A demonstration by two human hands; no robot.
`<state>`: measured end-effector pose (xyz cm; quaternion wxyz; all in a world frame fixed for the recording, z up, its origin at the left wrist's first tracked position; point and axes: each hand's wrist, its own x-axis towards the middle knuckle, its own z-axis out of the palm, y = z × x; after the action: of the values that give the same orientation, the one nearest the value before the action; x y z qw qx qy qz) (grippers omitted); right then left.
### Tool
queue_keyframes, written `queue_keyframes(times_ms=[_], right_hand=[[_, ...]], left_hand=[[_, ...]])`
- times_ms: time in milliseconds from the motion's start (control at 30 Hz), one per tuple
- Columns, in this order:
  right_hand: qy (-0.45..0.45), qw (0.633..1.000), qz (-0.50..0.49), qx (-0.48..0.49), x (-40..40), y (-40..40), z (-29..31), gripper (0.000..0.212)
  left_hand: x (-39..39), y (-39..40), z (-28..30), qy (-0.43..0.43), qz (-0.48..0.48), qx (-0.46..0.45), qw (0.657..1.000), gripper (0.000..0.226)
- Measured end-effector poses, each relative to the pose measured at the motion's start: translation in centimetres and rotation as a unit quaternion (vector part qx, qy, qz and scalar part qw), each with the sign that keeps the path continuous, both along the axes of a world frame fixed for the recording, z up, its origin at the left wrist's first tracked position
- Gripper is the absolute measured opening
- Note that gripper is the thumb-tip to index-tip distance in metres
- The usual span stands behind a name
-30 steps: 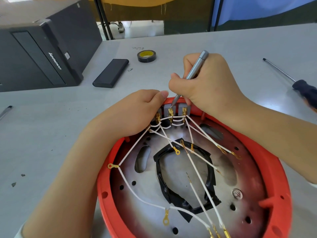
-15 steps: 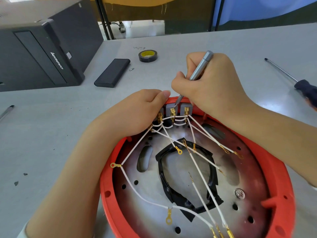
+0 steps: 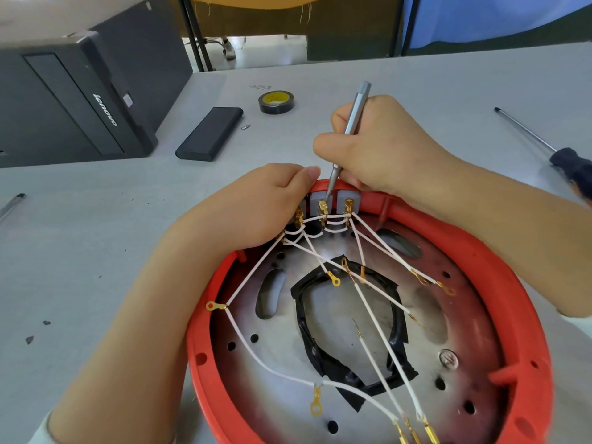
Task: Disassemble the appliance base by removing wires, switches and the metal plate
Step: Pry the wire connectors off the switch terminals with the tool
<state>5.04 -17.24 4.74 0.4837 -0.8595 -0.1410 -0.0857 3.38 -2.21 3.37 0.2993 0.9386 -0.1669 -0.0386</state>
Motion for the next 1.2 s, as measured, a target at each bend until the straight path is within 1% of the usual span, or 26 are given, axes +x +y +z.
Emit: queue_keyframes(times_ms=[200,333,567,633,700,767,833,1033,1200], right_hand=[[0.042,0.999,-0.011,-0.005,0.8,0.1,-0.2,0.038],[0.073,0.997,-0.009,-0.035,1.3,0.4,0.2,0.037],[0.096,0.994,-0.021,-0.052,1.5,0.6,0.2,0.032],[0.079,0.996,-0.024,-0.035,1.2,0.4,0.1,0.035],[0.032,0.999,-0.034,-0.022,0.4,0.0,0.1,0.037],[-0.017,0.999,-0.044,-0.002,-0.4,-0.4,0.0,0.035],[-0.044,0.998,-0.052,0.014,-1.0,-0.5,-0.2,0.031],[-0.064,0.996,-0.058,0.005,-1.6,-0.2,-0.3,0.026],[-0.089,0.995,-0.052,0.002,-1.8,0.0,-0.4,0.029]], left_hand=[[0.1,0.1,-0.1,0.009,0.003,-0.003,1.0,0.051],[0.1,0.2,-0.1,0.009,0.005,-0.001,1.0,0.053],[0.0,0.2,0.1,0.029,-0.005,-0.004,1.0,0.053],[-0.1,0.3,0.1,0.036,-0.009,-0.012,0.999,0.052],[-0.1,0.3,0.0,0.03,-0.007,-0.015,0.999,0.053],[-0.2,0.2,0.0,0.025,-0.002,-0.014,1.0,0.055],[-0.2,0.2,0.1,0.023,-0.001,-0.016,1.0,0.056],[-0.4,0.3,0.1,0.027,-0.001,-0.022,0.999,0.056],[-0.3,0.3,0.1,0.031,-0.001,-0.017,0.999,0.055]])
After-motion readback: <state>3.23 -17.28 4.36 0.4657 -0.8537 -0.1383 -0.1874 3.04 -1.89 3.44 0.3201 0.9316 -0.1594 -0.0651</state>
